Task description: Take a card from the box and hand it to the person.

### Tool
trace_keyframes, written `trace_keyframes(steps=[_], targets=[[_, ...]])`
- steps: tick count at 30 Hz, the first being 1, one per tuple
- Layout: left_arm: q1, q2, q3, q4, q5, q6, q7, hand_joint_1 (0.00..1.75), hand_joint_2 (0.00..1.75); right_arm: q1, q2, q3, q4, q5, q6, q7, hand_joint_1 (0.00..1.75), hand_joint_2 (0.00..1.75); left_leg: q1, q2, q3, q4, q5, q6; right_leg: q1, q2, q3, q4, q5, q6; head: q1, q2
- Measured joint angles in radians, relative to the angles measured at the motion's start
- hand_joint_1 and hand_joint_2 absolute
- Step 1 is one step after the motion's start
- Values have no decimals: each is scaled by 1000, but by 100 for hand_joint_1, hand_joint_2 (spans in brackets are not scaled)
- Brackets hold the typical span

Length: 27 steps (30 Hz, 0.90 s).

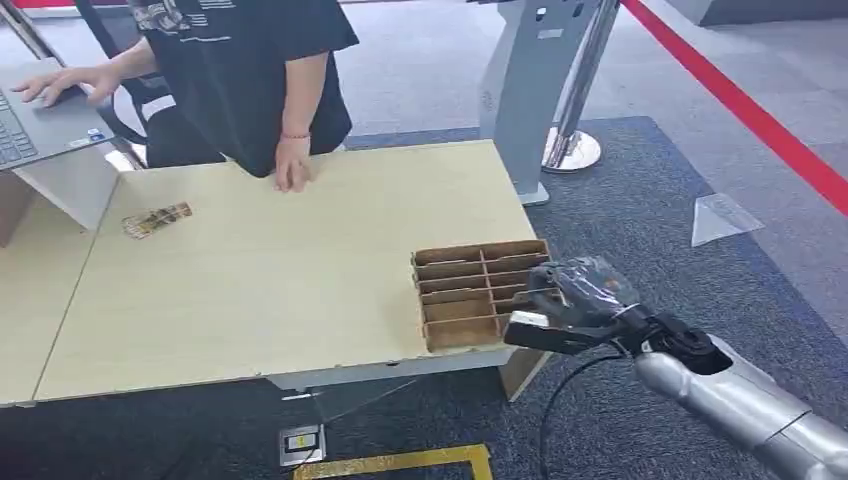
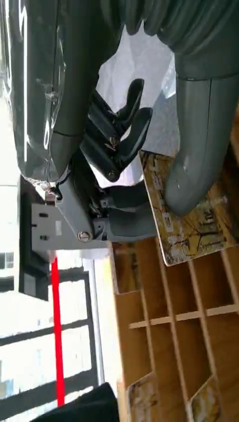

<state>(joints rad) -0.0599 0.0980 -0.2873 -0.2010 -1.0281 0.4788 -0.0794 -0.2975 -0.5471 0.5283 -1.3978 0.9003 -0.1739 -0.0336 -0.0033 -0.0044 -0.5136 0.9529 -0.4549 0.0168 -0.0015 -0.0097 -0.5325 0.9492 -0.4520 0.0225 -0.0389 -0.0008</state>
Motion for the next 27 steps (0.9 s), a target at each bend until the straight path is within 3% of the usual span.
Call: trace_keyframes(steps=[14,21,23,27], targets=[[0,9,-28,0,23,3,-19,0,175,-71,-97,-23,-192,4,76,26,175,175,0,0,0,0,0,0,0,0,0,0,0,0,0,0],[0,10,-35,0,23,3,-19,0,175,-85,-102,-24,-213,8,77,27,175,175,0,0,0,0,0,0,0,0,0,0,0,0,0,0],[0,10,-44,0,32,3,-19,0,175,-133,-103,-24,-244,6,72,8,175,175,0,0,0,0,0,0,0,0,0,0,0,0,0,0],[0,10,-49,0,43,4,-17,0,175,-162,-97,-20,-241,22,33,1,175,175,0,0,-1,-1,0,0,0,0,0,0,0,0,0,0]])
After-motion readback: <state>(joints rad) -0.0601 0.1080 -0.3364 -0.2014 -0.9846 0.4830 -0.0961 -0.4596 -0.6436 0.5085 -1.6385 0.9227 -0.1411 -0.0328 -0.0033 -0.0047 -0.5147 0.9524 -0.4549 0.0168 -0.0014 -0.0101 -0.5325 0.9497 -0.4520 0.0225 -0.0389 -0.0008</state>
